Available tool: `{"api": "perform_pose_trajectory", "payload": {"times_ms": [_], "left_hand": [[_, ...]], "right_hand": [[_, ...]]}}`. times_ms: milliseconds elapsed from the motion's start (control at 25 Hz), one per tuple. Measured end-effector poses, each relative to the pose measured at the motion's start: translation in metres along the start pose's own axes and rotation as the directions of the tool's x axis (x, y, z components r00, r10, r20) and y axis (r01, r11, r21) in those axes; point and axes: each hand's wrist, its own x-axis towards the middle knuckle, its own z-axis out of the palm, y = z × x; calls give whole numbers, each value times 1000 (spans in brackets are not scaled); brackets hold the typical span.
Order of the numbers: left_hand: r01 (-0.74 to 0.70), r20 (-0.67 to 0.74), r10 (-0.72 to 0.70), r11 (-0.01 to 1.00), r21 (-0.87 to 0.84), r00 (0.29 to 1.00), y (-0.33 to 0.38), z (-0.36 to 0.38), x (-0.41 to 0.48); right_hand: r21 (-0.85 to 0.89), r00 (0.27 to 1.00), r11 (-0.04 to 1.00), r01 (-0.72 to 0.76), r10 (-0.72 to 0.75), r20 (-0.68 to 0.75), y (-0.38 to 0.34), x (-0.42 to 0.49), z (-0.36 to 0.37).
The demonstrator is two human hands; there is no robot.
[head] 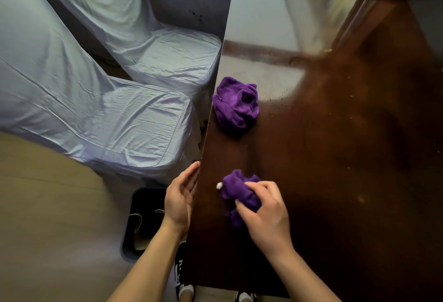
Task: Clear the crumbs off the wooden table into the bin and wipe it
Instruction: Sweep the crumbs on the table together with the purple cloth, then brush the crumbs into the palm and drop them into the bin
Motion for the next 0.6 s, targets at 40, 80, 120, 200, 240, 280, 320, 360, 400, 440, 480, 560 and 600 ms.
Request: {"api": "perform_pose_trajectory", "payload": {"times_ms": [40,80,120,200,240,280,320,360,400,440,480,560,600], "left_hand": [[1,-1,-1,1000,-13,1000,0,0,0],[1,5,-1,1000,-29,1000,1,0,0],[5,15,-5,999,-49,1000,1,-2,-1],[41,46,-37,995,-88,998,1,-5,-1],[62,60,-57,993,-95,997,1,-6,-1],[78,66,-71,992,-102,995,0,-8,0],[89,69,-81,989,-119,994,0,-10,1],[100,69,-91,985,-144,993,-1,-12,3],[114,67,-104,978,-173,992,-1,-13,4],[128,61,-118,971,-204,991,-2,-15,6],[141,57,-131,963,-230,990,-2,-17,7],[169,65,-157,945,-279,985,-3,-21,9],[189,65,-177,933,-308,982,-3,-23,10]], "right_hand": [[41,1000,999,26,-26,-8,-4,3,-2],[64,998,997,52,-49,-37,-4,5,-9],[77,995,995,67,-61,-77,-2,7,-18],[92,988,995,37,-22,-151,11,10,-41],[95,983,995,-10,27,-180,19,9,-51],[94,975,993,-74,92,-202,28,8,-59],[83,963,986,-148,162,-213,36,5,-62],[56,951,975,-216,223,-214,44,0,-62],[16,942,964,-265,263,-207,50,-5,-59],[-34,941,956,-290,278,-194,53,-11,-54],[-86,946,953,-290,272,-177,53,-17,-48],[-155,963,956,-248,226,-149,46,-27,-34],[-161,969,961,-227,207,-133,40,-30,-26]]}}
